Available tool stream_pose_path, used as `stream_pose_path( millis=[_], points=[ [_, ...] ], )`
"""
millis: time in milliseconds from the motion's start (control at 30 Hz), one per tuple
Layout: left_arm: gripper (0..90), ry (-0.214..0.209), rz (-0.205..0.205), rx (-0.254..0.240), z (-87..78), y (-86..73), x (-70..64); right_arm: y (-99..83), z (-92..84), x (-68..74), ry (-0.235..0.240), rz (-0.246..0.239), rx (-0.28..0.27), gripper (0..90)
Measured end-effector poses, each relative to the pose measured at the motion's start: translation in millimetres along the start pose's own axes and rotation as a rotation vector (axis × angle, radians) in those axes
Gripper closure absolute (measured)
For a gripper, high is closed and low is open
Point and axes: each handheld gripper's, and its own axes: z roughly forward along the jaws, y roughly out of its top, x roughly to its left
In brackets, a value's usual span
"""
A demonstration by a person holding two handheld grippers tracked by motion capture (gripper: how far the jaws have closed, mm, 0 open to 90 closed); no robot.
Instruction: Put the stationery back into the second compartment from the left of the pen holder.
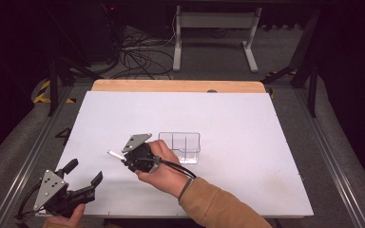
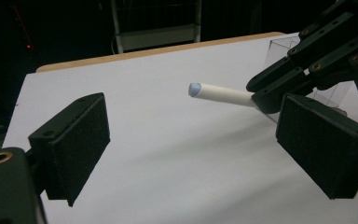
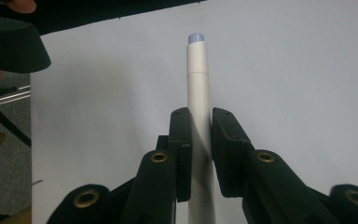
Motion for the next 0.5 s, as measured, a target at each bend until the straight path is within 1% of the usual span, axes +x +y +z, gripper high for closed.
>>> stream_pose_path(
  millis=[200, 233, 367, 500],
  points=[
    [10.6, -0.002, -0.003, -0.001, 0.2, -0.2, -0.5, 1.6, -11.8, -2.1, -0.003, 0.001, -0.042, 78.9],
    [10.6, -0.003, 0.001, 0.0, 0.3, -0.1, -0.3, 1.5, -14.1, -2.7, -0.007, -0.002, -0.051, 78.9],
    [10.6, -0.003, 0.001, -0.002, 0.6, -0.1, -0.4, 0.5, -23.9, -6.4, -0.017, -0.008, -0.092, 78.9],
    [10.6, -0.004, 0.003, 0.0, 0.9, -0.2, -0.8, -0.6, -35.1, -10.4, -0.026, -0.004, -0.14, 78.9]
  ],
)
